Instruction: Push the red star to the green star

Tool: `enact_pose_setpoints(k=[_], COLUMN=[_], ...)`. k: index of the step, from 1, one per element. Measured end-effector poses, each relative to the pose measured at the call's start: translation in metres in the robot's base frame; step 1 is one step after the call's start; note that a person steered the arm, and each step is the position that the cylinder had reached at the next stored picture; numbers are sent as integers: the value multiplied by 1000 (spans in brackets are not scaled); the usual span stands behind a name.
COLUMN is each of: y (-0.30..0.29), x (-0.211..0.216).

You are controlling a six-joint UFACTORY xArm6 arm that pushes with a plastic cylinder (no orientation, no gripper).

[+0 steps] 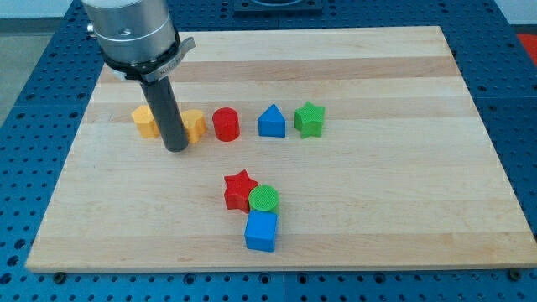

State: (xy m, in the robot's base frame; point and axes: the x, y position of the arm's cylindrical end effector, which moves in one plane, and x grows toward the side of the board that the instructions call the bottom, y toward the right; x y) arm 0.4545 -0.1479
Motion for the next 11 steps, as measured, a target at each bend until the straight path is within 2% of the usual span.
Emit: enact_pose_setpoints(k=[2,3,6,7,9,10,11], y=[-21,-5,154,184,183,210,235], x=[81,91,83,80,119,116,78])
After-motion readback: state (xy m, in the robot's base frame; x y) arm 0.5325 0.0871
